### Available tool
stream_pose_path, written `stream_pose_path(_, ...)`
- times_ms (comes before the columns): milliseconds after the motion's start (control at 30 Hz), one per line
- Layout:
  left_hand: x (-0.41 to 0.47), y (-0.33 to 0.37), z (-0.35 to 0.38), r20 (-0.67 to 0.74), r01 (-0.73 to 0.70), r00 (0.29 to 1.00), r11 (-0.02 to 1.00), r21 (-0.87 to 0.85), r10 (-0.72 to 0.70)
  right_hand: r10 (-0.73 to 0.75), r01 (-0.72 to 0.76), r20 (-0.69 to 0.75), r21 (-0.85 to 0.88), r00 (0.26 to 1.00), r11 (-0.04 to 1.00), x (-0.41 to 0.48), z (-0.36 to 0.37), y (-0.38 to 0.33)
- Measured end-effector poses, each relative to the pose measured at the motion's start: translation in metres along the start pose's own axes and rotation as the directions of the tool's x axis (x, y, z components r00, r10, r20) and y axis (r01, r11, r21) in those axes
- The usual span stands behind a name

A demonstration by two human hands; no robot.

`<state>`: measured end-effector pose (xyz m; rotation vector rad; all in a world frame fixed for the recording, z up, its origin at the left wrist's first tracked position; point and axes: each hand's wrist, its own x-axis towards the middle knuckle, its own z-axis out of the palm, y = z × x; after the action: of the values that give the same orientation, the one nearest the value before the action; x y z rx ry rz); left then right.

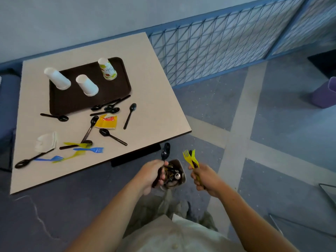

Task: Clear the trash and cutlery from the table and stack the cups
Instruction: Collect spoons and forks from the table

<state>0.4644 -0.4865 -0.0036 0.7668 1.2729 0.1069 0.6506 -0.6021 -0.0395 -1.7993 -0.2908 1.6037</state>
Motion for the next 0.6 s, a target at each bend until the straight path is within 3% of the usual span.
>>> stream_pose_path(133, 0.006, -0.017, 0.008, -0.011, 0.039, 0.999, 0.996, 0.082, -0.038, 0.038, -0.038, -0.011, -0.006, 0.999, 0.999, 0.015, -0.009, 0.026)
stream_pose_path(267, 0.034, -0.035, 0.012, -0.131, 0.049, 0.991, 0.974, 0.221, -0.02, 0.112, -0.116, -0.058, -0.067, 0.992, 0.991, 0.05, -0.005, 0.054)
stream_pose_path(433, 0.109, -0.067, 0.006, -0.258, 0.151, 0.964, 0.934, 0.323, -0.066, 0.217, -0.231, -0.08, -0.252, 0.973, 0.94, 0.125, 0.008, 0.098)
stream_pose_path(600, 0.195, -0.113, -0.003, -0.341, 0.26, 0.933, 0.871, 0.417, -0.115, 0.228, -0.246, -0.093, -0.441, 0.969, 0.863, 0.191, 0.022, 0.131)
